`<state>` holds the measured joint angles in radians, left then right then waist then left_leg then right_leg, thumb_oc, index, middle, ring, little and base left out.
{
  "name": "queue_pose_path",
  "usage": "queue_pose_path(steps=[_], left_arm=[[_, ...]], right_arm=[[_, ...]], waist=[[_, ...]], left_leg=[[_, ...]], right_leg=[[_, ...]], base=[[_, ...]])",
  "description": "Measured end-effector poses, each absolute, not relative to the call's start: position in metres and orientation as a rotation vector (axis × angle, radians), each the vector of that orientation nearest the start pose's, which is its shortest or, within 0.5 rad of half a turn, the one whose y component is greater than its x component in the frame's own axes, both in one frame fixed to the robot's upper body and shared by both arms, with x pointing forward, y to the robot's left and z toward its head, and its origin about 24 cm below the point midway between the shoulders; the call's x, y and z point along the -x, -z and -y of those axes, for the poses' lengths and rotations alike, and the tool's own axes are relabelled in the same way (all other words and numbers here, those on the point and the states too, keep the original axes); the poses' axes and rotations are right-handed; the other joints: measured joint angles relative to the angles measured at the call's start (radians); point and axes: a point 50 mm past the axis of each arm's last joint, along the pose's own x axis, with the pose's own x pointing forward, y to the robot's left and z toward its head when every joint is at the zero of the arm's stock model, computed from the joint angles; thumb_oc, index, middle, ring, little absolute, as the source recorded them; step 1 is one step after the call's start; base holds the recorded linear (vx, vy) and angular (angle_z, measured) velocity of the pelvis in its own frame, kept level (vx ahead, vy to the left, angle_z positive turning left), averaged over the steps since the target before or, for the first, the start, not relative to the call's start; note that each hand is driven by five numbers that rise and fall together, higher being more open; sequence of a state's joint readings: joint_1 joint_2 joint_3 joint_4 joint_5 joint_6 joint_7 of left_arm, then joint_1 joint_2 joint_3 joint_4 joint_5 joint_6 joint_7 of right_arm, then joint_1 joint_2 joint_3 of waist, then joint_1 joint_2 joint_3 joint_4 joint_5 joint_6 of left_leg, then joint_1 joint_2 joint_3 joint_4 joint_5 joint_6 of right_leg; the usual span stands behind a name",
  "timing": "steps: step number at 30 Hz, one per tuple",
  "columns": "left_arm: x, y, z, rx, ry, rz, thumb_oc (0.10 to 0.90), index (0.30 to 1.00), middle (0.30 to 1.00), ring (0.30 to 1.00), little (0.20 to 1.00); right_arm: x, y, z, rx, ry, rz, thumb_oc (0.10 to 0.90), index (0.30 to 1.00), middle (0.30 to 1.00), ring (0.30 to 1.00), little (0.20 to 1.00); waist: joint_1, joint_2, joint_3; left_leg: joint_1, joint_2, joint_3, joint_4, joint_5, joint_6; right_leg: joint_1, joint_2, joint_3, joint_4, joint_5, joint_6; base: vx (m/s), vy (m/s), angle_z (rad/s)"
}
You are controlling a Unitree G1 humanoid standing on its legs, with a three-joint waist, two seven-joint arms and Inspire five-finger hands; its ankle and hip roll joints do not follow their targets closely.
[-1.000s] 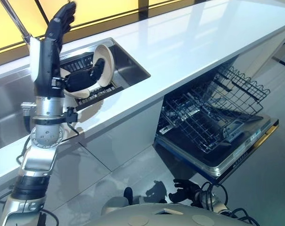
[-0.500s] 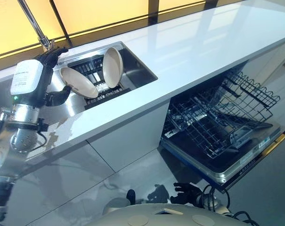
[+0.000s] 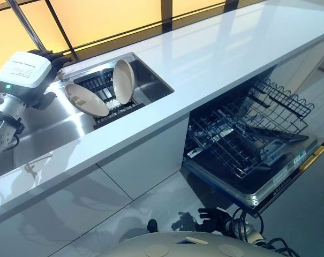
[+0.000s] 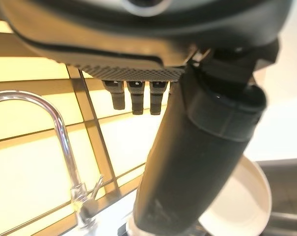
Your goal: Pick up plates and place into dishwasher.
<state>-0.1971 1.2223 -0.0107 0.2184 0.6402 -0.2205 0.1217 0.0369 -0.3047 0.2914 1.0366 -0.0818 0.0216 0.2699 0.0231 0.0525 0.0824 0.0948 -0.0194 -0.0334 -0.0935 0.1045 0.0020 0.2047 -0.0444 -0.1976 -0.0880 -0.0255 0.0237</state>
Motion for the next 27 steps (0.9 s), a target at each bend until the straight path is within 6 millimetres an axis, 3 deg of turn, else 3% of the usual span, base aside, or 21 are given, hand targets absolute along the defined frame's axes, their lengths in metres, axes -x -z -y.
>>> queue_pose_path(steps=[11, 27], left_arm=[[-0.282, -0.177, -0.331, -1.921, 0.185, -0.024, 0.8, 0.9, 0.9, 0.9, 0.9], [-0.281, -0.168, -0.348, -2.002, 0.171, -0.112, 0.8, 0.9, 0.9, 0.9, 0.9]], right_arm=[[-0.106, 0.152, 0.221, 0.346, -0.381, -1.18, 0.8, 0.9, 0.9, 0.9, 0.9], [-0.107, 0.152, 0.222, 0.347, -0.381, -1.174, 0.8, 0.9, 0.9, 0.9, 0.9]], waist=[[-0.023, 0.0, 0.0], [-0.035, 0.0, 0.0]], left_leg=[[0.002, 0.001, 0.011, 0.0, 0.0, 0.0], [0.006, 0.002, 0.028, 0.0, -0.001, -0.001]], right_leg=[[-0.005, 0.002, 0.014, 0.003, 0.0, 0.0], [-0.009, 0.004, 0.031, 0.003, 0.0, 0.0]], base=[[0.01, -0.002, -0.02], [0.01, -0.001, -0.02]])
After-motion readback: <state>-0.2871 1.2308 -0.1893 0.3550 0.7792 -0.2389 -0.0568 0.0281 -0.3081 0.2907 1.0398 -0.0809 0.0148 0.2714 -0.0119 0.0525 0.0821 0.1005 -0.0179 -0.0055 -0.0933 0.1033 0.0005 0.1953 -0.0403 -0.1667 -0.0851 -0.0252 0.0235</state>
